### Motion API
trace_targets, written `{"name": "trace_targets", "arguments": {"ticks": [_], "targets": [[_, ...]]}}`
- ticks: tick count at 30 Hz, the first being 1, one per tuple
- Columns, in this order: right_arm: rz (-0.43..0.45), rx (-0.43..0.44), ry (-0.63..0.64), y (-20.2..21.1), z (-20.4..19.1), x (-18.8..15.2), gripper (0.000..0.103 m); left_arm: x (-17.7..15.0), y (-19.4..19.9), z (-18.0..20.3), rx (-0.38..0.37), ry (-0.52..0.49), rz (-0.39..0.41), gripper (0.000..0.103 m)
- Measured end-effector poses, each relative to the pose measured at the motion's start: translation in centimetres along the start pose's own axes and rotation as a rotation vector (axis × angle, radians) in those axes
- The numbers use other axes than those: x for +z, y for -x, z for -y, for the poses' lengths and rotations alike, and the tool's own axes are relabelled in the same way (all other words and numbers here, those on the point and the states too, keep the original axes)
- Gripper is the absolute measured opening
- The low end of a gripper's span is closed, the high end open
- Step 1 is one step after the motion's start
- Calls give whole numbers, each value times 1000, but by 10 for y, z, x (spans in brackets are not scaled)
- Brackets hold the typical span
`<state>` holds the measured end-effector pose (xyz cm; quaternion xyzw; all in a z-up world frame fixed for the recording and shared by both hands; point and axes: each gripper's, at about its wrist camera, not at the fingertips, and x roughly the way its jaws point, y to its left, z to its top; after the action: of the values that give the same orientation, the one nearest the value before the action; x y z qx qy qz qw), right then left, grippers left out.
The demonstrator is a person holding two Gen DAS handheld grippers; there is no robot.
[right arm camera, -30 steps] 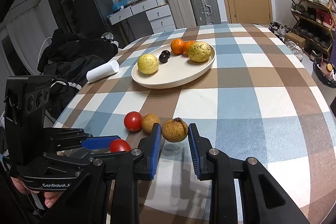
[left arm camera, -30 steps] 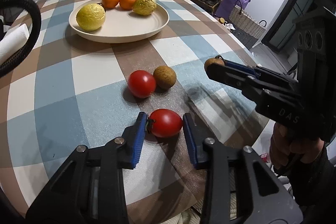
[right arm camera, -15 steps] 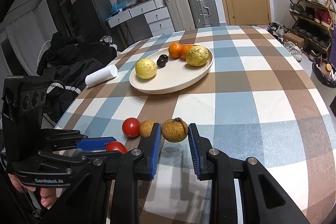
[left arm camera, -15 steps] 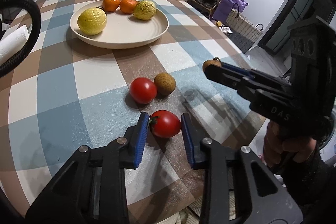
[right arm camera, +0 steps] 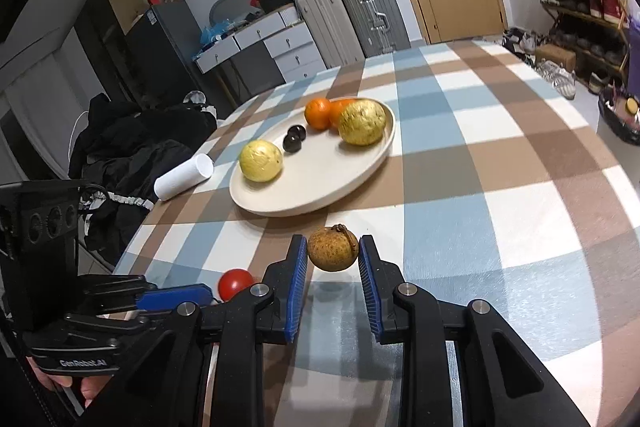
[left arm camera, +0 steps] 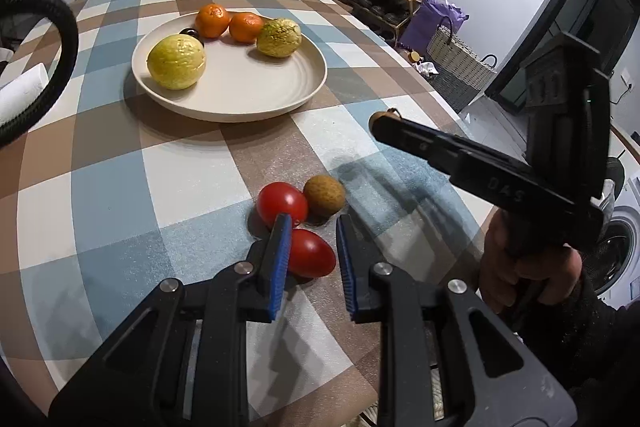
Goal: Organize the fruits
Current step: 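Carry the brown fruit and tomato over the cream plate and lower them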
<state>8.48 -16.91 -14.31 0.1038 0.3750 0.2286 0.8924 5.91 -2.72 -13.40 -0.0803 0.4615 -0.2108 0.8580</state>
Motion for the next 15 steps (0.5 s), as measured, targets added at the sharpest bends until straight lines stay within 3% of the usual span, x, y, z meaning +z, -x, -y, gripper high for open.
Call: {"name": "trace_targets", "arguments": {"ticks": [7,9,15], "targets": [[-1,0,10,-1,0,-2,27,-7,-1,-7,35,17,-8,22],[-1,-1,12,0,-1,-3,27,-9,-4,-9,42,25,-22,32],[5,-5,18,3,-4,-5,27,-17,-12,-6,51,21,-37,34]]}}
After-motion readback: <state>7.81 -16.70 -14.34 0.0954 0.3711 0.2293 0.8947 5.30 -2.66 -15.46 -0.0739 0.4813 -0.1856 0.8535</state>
